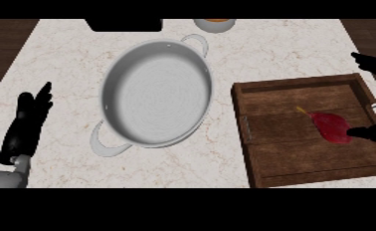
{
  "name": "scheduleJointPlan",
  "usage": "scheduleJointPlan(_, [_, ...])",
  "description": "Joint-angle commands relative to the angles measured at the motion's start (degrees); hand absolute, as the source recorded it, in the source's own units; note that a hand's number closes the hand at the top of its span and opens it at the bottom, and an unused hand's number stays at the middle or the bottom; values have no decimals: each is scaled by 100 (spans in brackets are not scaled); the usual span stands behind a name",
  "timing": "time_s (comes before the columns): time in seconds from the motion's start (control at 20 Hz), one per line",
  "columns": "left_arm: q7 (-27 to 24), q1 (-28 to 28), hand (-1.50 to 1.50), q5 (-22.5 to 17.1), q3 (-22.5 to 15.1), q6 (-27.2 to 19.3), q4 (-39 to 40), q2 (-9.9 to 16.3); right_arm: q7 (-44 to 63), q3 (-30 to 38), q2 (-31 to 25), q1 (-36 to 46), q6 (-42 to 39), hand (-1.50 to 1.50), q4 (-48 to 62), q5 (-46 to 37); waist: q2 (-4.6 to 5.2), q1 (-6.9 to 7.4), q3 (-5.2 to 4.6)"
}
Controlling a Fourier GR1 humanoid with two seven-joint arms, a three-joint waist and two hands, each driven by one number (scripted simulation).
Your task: Pick the pear from the tray and place it in the pot
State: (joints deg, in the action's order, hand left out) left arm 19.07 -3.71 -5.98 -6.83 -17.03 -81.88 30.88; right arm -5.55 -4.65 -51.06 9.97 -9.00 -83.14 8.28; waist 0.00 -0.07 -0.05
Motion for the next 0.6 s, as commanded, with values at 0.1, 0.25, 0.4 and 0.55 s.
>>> scheduleJointPlan(0.1, [219,-167,0,122,-39,25,-72,-17,1091,-242,-1070,484,-1202,-150,-262,-192,1,56,-6])
scheduleJointPlan(0.25, [393,-174,0,183,-91,-52,-73,-123,1569,-465,-1359,444,-1779,-150,-779,-134,-20,-9,-7])
scheduleJointPlan(0.4, [320,-445,0,176,41,53,146,-53,1718,-866,-1387,769,-2570,-150,-347,-133,36,113,-3])
scheduleJointPlan(0.55, [-44,-4,0,362,-159,-92,-29,-377,2206,-752,-1442,1171,-3252,-150,-377,279,8,109,-3])
